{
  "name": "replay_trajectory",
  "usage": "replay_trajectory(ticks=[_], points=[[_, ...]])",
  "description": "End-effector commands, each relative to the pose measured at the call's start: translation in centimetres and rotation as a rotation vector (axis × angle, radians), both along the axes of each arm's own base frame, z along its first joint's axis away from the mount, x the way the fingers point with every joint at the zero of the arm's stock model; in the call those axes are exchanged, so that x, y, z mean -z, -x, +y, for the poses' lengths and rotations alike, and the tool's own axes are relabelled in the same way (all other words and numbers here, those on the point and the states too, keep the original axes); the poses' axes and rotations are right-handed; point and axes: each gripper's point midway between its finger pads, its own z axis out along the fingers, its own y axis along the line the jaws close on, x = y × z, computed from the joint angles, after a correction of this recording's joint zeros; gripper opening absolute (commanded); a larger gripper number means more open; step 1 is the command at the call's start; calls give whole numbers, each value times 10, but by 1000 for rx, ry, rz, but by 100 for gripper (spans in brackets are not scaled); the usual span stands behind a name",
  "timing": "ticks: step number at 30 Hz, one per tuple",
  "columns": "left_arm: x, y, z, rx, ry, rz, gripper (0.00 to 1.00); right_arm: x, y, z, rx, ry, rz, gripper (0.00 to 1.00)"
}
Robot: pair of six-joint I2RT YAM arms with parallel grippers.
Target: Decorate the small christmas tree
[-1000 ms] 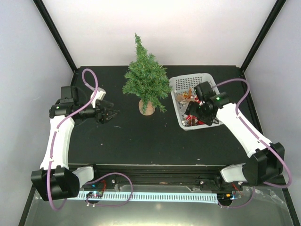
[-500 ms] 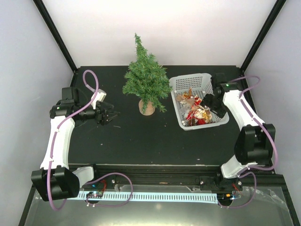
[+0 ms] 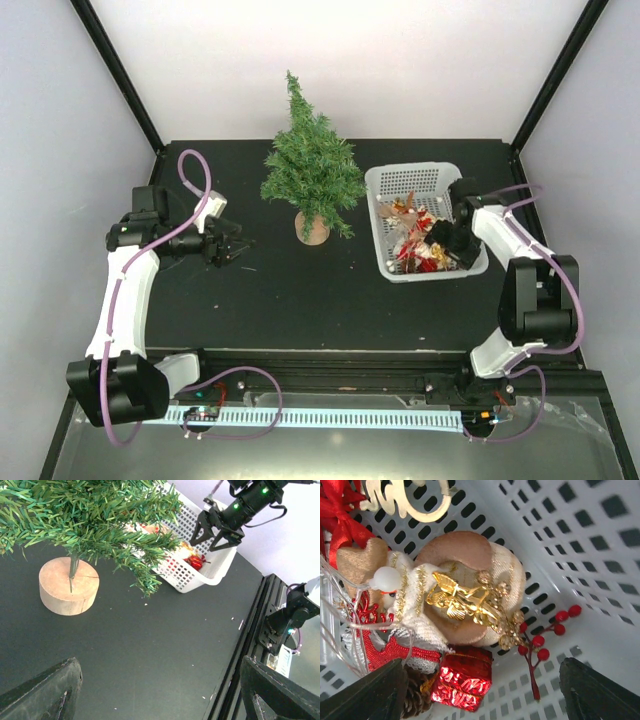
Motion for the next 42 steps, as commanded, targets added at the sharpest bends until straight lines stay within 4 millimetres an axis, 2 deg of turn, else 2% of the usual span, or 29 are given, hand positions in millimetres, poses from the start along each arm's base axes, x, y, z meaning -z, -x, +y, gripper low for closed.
replay_trajectory(ticks=[1, 6, 18, 22, 24, 26, 29, 32, 35, 39, 42], points=[[1, -1, 1, 7, 2, 0, 87, 3, 15, 1, -18, -19, -16, 84], [-3, -4, 1, 3, 14, -7, 87, 7, 40, 3, -16, -38, -10, 84], [0, -2, 2, 1, -4, -10, 87, 15, 123, 10, -57, -84, 24, 84], [1, -2, 3, -5, -14, -13, 87, 12, 137, 15, -77, -94, 36, 84], [3, -6, 5, -28, -16, -2, 86, 0, 135, 15, -93, -73, 17, 84], [2, -11, 7, -55, -10, 8, 87, -20, 126, 15, -118, -51, -30, 84], [5, -21, 11, -121, -40, 13, 87, -56, 102, 17, -159, -32, -114, 84], [8, -23, 10, -161, -173, -46, 87, -85, 78, 25, -217, -25, -188, 84], [-2, -20, 13, -185, -215, -67, 88, -112, 52, 39, -299, 29, -260, 84], [-5, -14, 22, -150, -274, -2, 88, -125, 33, 43, -278, 63, -315, 83], [-3, -12, 26, -129, -328, 24, 87, -119, 25, 44, -236, 56, -327, 80]])
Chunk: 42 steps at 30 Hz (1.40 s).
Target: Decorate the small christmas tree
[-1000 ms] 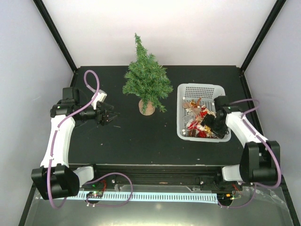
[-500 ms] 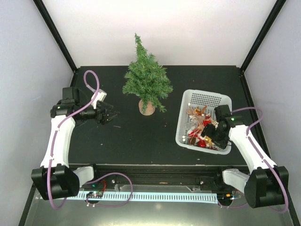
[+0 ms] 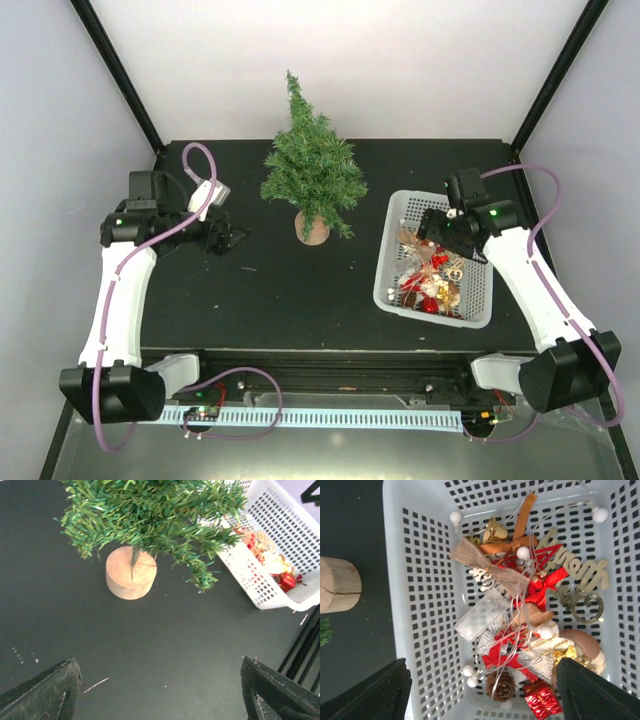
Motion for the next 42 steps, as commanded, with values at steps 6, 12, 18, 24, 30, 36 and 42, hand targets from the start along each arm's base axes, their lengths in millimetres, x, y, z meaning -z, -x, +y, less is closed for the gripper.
replay_trajectory(ticks=[6, 12, 18, 24, 30, 36, 42], points=[[-11, -6, 7, -12, -30, 40, 88, 28, -19, -14, 104, 22, 36, 68], [-21, -17, -3, 38, 47, 60, 88, 71, -30, -16, 154, -12, 144, 49], [-24, -19, -9, 58, 90, 56, 88, 104, -40, -11, 162, -16, 226, 46], [-20, -15, -15, 67, 129, 72, 88, 113, -55, -10, 181, -18, 212, 46], [-18, -9, -17, 66, 136, 80, 88, 126, -65, -18, 198, 6, 239, 46], [-16, -9, -16, 54, 130, 77, 88, 133, -67, -29, 204, 26, 256, 39], [-15, -5, -15, 46, 120, 77, 88, 132, -69, -32, 205, 8, 230, 26]])
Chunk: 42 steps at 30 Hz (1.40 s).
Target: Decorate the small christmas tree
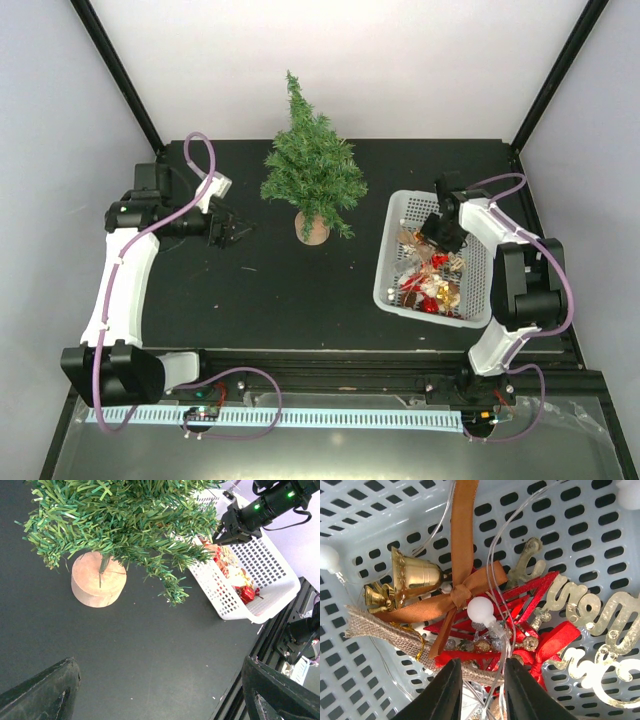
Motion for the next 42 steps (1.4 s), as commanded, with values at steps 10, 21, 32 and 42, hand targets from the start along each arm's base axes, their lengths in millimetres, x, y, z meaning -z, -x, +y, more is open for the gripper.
replay_trajectory(ticks=[10, 21, 32, 42], points=[[-11, 7, -2, 4, 2, -40, 88, -10, -6, 2, -22, -26, -70, 1], [-57, 10, -14, 79, 31, -165, 89, -132, -2, -7, -22, -7, -347, 1], [-99, 33, -61, 297, 91, -260, 90, -270, 38, -6, -6, -90, -675, 1], [-160, 48, -111, 547, 359, -265, 91, -391, 78, 29, -134, -336, -938, 1]])
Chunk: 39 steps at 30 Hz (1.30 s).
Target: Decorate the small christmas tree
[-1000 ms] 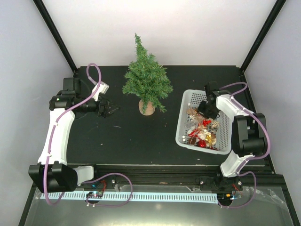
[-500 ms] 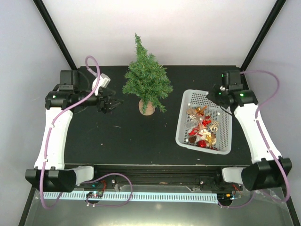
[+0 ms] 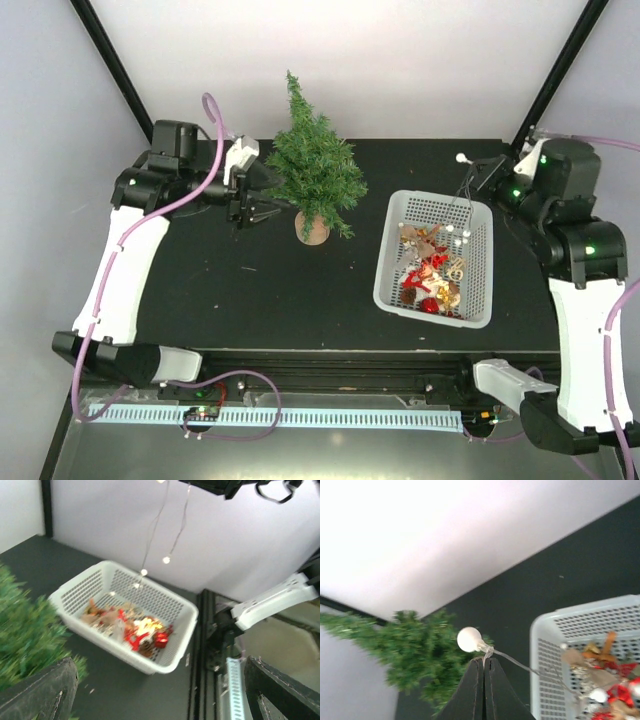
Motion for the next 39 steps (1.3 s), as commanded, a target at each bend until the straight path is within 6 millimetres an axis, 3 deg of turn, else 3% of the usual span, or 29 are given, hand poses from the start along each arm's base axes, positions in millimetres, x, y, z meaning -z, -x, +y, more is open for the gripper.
replay_trajectory(ticks=[1, 4, 8, 13, 26, 39], points=[[-38, 16, -24, 179, 147, 2, 91, -38, 20, 28, -160, -111, -81, 1], [-35, 27, -45, 244, 108, -78, 91, -66, 35, 49, -292, -165, -159, 1], [-27, 37, -72, 276, 30, -182, 92, -101, 56, 58, -371, -176, -246, 1], [-21, 22, -96, 267, 19, -155, 92, -134, 78, 70, -473, -201, -311, 1], [-4, 23, -147, 397, 61, -141, 91, -177, 129, 97, -726, -338, -410, 1], [32, 39, -189, 542, 64, -96, 88, -200, 149, 97, -760, -395, -445, 1]])
